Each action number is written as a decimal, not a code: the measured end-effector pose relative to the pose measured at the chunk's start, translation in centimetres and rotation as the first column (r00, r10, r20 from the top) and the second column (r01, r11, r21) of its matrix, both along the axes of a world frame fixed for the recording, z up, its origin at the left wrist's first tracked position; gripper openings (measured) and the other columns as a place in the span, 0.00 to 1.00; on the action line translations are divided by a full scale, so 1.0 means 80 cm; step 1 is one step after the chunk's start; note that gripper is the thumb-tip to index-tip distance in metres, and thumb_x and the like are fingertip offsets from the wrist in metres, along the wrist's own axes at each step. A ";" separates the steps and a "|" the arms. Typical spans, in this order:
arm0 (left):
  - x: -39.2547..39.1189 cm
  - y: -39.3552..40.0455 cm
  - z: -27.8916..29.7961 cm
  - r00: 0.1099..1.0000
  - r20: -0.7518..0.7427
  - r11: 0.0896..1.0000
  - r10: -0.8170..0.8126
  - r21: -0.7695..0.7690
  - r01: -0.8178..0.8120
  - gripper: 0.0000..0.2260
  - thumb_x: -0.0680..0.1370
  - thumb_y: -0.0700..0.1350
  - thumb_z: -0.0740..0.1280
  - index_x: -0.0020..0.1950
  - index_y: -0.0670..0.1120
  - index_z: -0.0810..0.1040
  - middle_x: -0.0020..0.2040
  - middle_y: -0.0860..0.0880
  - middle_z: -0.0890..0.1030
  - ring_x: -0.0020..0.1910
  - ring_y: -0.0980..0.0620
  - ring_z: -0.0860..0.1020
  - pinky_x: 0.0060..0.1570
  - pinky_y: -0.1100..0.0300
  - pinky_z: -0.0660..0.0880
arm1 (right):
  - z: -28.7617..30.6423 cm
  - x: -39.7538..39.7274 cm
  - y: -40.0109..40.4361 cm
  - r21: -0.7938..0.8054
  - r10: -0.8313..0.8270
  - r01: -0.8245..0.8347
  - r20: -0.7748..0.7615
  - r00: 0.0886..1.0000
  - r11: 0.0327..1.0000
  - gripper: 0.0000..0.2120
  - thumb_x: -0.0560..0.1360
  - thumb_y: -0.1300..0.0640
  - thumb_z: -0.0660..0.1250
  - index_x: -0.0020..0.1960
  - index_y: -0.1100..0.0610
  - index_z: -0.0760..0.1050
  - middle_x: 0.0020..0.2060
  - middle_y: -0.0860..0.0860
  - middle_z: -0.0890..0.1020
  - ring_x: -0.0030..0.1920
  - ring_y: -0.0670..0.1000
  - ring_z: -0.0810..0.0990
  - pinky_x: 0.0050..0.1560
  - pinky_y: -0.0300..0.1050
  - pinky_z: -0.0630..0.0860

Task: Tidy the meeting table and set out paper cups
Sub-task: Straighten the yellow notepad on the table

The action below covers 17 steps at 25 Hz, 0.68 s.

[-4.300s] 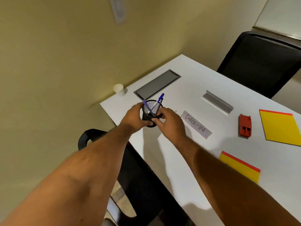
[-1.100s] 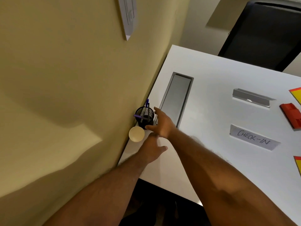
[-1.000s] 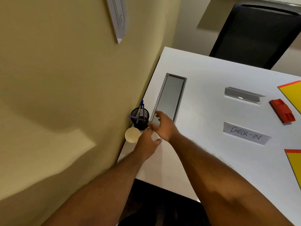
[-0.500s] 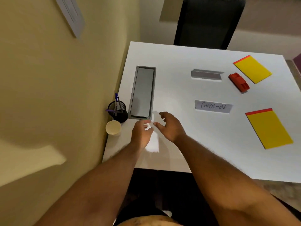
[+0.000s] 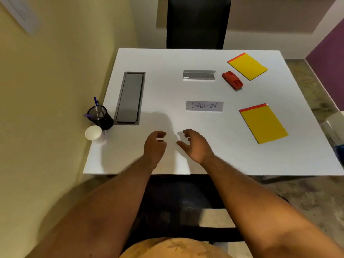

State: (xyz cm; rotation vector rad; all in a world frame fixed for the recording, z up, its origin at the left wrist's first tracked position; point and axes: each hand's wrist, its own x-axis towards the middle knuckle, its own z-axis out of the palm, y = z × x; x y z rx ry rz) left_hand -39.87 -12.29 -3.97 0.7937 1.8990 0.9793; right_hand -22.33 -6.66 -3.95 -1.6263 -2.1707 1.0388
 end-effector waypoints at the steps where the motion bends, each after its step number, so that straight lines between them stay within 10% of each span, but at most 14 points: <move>1: 0.028 -0.002 0.006 1.000 0.012 1.000 0.003 0.002 -0.003 0.18 0.76 0.35 0.68 0.61 0.52 0.79 0.62 0.51 0.80 0.58 0.50 0.80 0.53 0.58 0.78 | 0.002 0.028 -0.003 0.015 0.004 -0.005 0.011 1.000 1.000 0.27 0.78 0.39 0.71 0.72 0.49 0.72 0.65 0.48 0.80 0.62 0.52 0.81 0.61 0.47 0.79; 7: 0.187 -0.001 0.035 0.957 -0.110 0.961 -0.268 -0.094 0.259 0.21 0.75 0.42 0.75 0.68 0.49 0.78 0.64 0.53 0.76 0.61 0.50 0.78 0.57 0.56 0.75 | 0.025 0.198 -0.011 0.101 0.013 -0.015 0.017 1.000 0.995 0.27 0.77 0.40 0.72 0.72 0.50 0.72 0.64 0.49 0.82 0.60 0.51 0.82 0.60 0.47 0.80; 17: 0.330 0.061 0.053 0.940 -0.297 0.965 -0.167 0.148 0.218 0.16 0.74 0.31 0.66 0.52 0.50 0.83 0.52 0.55 0.83 0.51 0.55 0.80 0.57 0.60 0.77 | 0.051 0.360 0.034 0.087 -0.102 0.104 -0.028 0.994 0.991 0.29 0.78 0.45 0.74 0.75 0.52 0.69 0.63 0.52 0.81 0.61 0.54 0.81 0.61 0.52 0.80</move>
